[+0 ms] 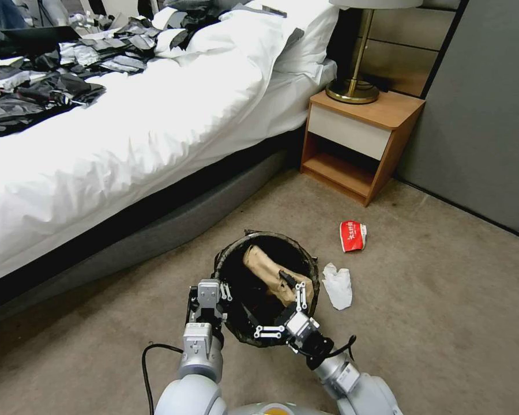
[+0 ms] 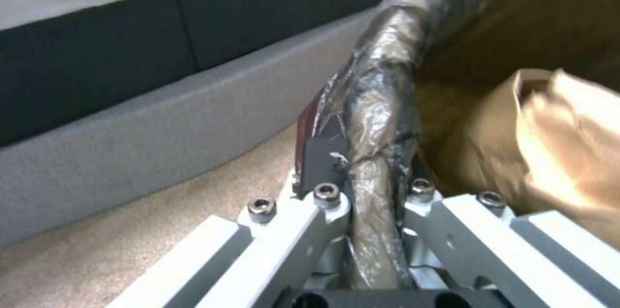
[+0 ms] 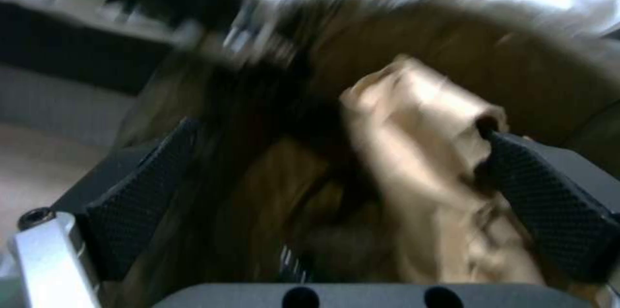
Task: Pick up the trash bin, then pick up the garbage from the floor and place it into the trash bin.
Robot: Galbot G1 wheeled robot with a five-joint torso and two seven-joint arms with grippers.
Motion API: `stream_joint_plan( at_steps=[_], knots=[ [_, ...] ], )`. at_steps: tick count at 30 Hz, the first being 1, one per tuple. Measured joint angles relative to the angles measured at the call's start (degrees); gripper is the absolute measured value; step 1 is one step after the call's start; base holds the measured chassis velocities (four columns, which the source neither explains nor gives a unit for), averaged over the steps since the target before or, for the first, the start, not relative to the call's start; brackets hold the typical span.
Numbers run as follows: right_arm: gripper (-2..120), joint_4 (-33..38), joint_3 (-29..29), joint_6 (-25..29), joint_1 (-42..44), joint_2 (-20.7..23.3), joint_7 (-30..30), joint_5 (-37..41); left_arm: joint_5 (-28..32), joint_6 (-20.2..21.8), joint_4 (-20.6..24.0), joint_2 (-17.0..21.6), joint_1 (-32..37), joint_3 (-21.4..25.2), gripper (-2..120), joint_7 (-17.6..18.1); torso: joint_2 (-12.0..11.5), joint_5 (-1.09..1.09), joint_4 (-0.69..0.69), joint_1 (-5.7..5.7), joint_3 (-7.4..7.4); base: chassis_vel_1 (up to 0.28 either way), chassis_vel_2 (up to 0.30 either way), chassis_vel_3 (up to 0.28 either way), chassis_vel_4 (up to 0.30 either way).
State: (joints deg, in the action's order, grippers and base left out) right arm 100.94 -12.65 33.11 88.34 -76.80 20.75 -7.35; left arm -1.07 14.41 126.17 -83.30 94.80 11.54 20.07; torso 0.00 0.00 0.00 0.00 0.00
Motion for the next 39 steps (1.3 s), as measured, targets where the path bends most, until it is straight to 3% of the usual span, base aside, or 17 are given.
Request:
stream_joint_plan(
  at_steps=[14, 31, 39],
  knots=[
    [100, -2.35, -1.87, -0.17, 2.16, 2.64, 3.74, -1.54, 1.87, 0.69, 0.95, -0.06, -1.34, 1.80, 0, 0.50, 0.00, 0.01, 0.01, 0.00, 0.00, 0.000, 0.000, 0.000, 0.000],
    [100, -2.02, -2.11, 1.58, 2.73, 1.93, 4.88, -2.79, 2.77, 1.07, 1.06, -0.05, -1.47, 2.08, 0, 0.61, -0.01, 0.00, 0.00, 0.00, 0.00, 0.000, 0.000, 0.000, 0.000],
    [100, 4.56, -4.08, 5.41, 4.16, -0.59, -1.22, -2.25, 2.65, 1.02, -1.97, -0.13, -2.05, 2.54, 0, 0.56, -0.01, 0.00, 0.00, 0.00, 0.00, 0.000, 0.000, 0.000, 0.000]
  ],
)
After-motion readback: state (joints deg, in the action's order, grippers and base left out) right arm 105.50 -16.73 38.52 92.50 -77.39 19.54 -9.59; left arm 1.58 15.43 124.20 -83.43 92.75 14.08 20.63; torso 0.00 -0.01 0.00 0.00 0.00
